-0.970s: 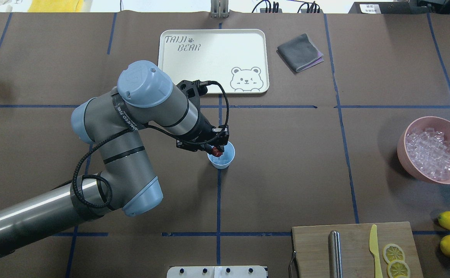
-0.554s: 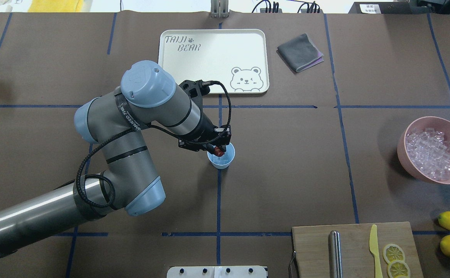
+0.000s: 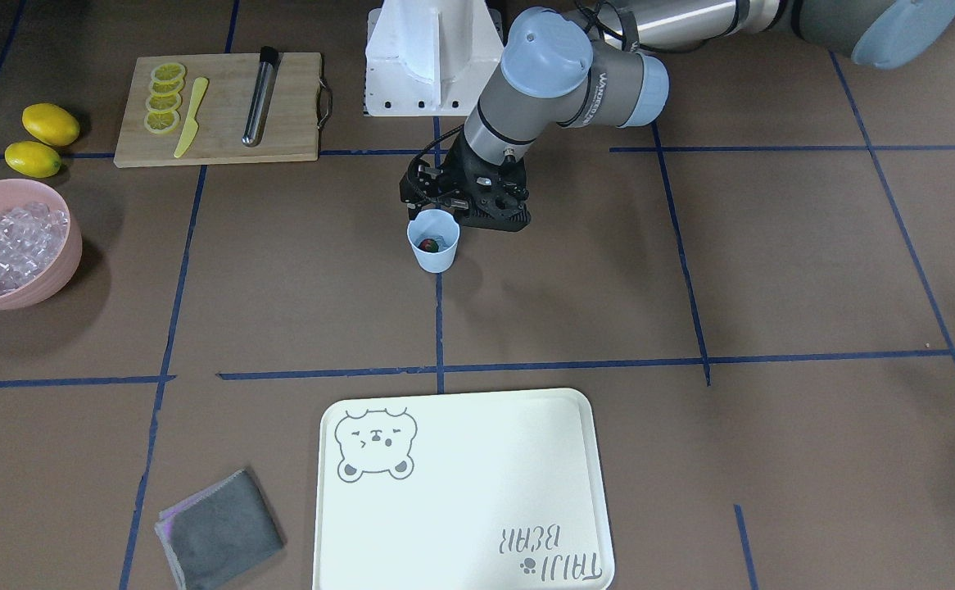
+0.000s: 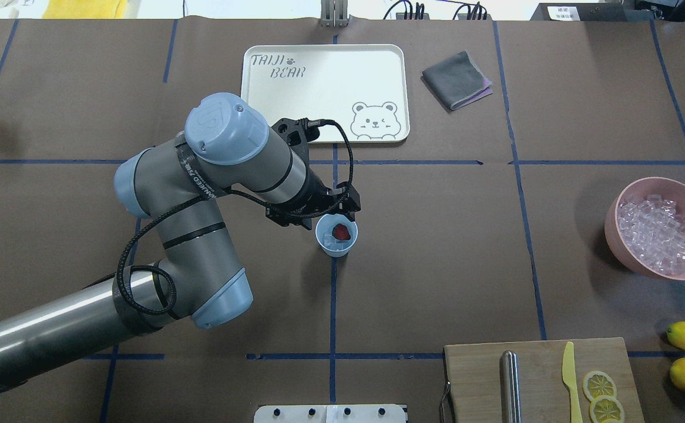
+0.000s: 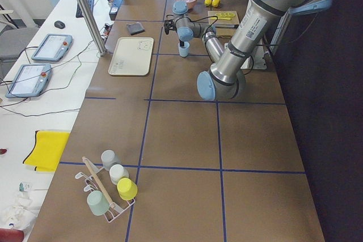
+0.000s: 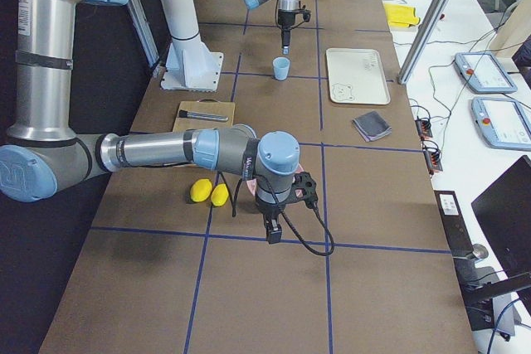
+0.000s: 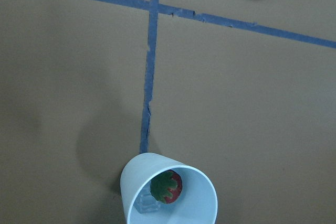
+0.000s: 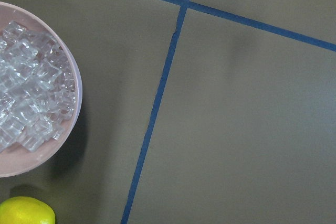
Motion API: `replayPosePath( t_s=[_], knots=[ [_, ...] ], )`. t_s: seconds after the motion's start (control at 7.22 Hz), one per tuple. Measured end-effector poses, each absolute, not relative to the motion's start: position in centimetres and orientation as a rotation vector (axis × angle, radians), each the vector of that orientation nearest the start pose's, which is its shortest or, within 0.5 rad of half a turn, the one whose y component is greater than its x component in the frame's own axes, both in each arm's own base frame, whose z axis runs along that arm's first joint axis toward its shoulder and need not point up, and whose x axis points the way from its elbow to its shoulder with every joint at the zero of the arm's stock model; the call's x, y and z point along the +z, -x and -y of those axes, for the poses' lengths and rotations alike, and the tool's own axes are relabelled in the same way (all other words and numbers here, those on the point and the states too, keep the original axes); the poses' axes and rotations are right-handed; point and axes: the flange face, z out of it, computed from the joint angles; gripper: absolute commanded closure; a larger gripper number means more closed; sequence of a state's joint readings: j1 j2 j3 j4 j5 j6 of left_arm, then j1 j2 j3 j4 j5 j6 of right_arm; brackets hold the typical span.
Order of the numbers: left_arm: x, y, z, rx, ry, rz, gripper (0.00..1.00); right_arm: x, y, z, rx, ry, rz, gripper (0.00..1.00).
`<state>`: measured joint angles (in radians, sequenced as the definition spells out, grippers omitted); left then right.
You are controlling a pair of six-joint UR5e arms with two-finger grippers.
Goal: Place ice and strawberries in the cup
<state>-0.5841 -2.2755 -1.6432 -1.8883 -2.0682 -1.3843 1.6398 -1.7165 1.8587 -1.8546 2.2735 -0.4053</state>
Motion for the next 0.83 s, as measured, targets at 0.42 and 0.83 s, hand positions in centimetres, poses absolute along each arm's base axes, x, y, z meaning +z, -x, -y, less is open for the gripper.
replayPosePath(
  t_s=[0.42, 0.83],
  knots=[
    [22.8, -40.9, 44.8, 0.091, -0.090, -0.926, 0.06, 61.7, -9.7, 40.9, -0.271, -0.033, 0.716, 0.00],
    [33.1, -22.2, 44.7, 0.348, -0.108, -0.698, 0.01, 61.6, -9.8, 40.9, -0.271, -0.033, 0.713, 0.00]
  ],
)
